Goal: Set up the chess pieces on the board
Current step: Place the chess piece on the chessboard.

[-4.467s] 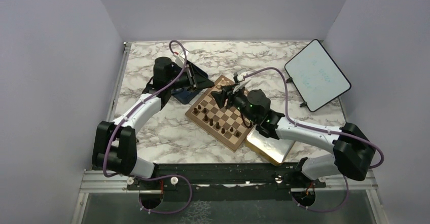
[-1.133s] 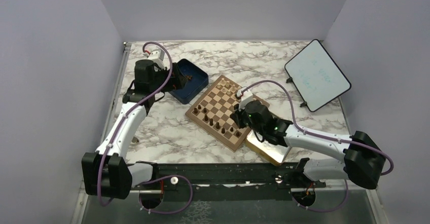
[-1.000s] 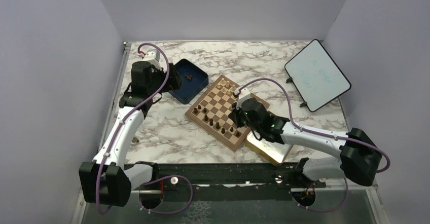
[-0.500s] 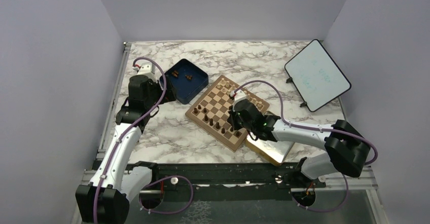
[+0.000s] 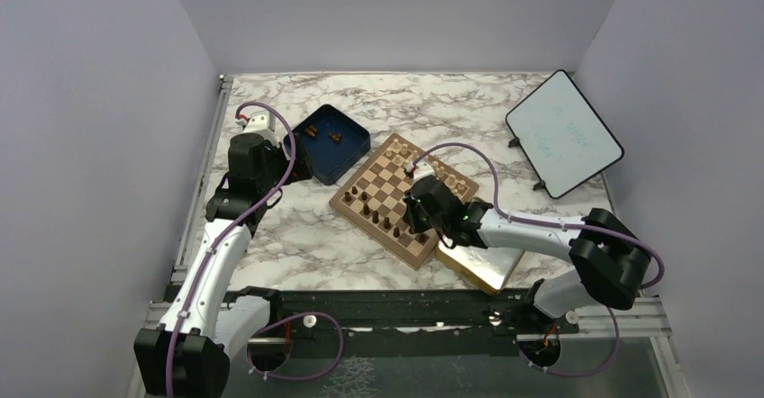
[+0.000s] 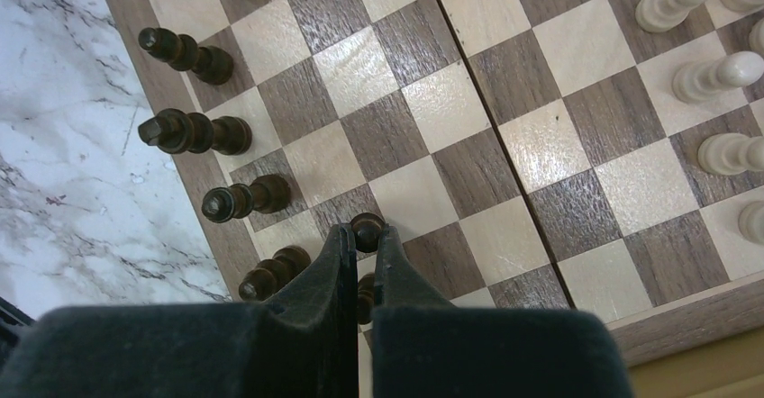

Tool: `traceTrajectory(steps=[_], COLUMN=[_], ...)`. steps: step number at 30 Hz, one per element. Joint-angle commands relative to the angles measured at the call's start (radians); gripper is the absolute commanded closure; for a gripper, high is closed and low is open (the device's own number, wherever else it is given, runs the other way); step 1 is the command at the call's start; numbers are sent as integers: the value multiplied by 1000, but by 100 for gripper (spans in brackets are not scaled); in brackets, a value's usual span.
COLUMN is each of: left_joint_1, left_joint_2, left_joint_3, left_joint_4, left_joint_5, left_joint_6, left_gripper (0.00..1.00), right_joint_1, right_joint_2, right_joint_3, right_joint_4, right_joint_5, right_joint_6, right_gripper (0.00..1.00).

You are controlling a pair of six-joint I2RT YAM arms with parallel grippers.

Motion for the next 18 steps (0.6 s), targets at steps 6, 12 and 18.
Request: traceTrajectory(steps=[6,12,18], left_joint_1=[-1,-3,-1], left_joint_2=[-15,-15,-15], left_joint_3=[-8,-8,-8], left_joint_4=[5,5,5], left_joint_5=[-26,-43,-51], left_joint_6=[2,2,3], left_gripper=[1,1,1], right_joint_1=[11,12,12], right_joint_2=[42,53,68], right_joint_3=[56,71,88], right_joint_4=[-72,-71,-81], right_joint_5=[-17,-18,-31], right_joint_6=[30,29,32], right_gripper=[95,95,94])
